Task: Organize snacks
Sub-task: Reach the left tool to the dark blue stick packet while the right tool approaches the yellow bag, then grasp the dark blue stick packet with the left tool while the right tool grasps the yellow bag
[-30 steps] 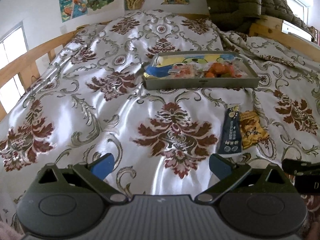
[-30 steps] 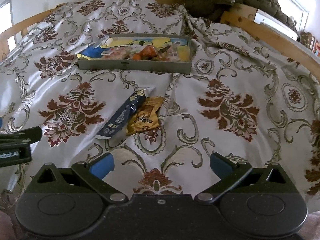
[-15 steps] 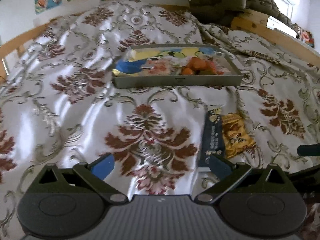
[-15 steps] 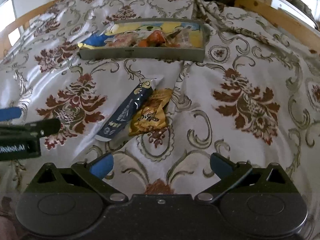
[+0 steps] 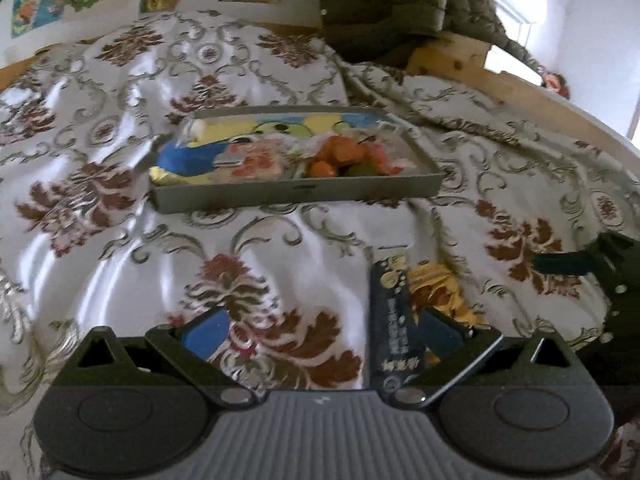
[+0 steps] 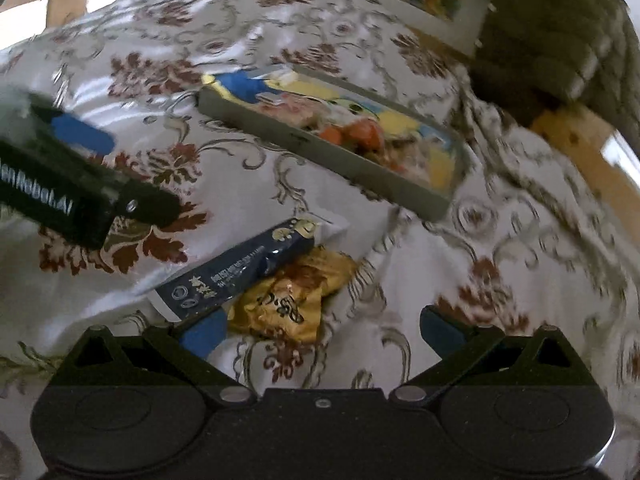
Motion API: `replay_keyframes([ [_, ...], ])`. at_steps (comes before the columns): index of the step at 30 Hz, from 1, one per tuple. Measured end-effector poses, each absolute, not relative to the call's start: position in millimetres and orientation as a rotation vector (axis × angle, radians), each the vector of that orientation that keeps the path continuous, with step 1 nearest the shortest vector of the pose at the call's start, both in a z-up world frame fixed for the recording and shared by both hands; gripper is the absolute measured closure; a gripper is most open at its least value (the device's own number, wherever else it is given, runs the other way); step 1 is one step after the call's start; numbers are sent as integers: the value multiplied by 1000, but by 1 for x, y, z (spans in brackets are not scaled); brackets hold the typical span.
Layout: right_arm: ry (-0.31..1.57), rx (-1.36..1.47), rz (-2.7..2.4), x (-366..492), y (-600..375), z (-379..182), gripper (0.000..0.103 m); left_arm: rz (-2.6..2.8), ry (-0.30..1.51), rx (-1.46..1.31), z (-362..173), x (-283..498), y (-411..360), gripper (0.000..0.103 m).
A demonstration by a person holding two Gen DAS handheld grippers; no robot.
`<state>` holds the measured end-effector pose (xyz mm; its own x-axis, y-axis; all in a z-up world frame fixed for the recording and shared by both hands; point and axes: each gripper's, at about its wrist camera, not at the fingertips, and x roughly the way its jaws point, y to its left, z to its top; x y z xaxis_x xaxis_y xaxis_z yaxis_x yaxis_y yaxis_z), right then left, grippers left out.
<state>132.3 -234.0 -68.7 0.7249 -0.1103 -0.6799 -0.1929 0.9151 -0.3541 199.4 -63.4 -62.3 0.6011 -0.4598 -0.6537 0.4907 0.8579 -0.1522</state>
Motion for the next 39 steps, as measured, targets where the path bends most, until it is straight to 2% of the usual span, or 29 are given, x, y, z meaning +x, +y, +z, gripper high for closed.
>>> replay_keyframes([
  [14, 778, -518, 94, 147, -228, -91, 2, -738, 745, 58, -80, 227, -95, 0],
  [26, 805, -488, 137, 152, -225, -98, 11, -859, 759, 52, -91, 231, -114, 3],
  [30, 819, -474, 160, 154, -224, -100, 19, -858, 813, 35, -100, 238, -116, 13],
  [39, 816, -456, 173, 153, -223, -99, 26, -846, 881, 12, -110, 247, -113, 36],
])
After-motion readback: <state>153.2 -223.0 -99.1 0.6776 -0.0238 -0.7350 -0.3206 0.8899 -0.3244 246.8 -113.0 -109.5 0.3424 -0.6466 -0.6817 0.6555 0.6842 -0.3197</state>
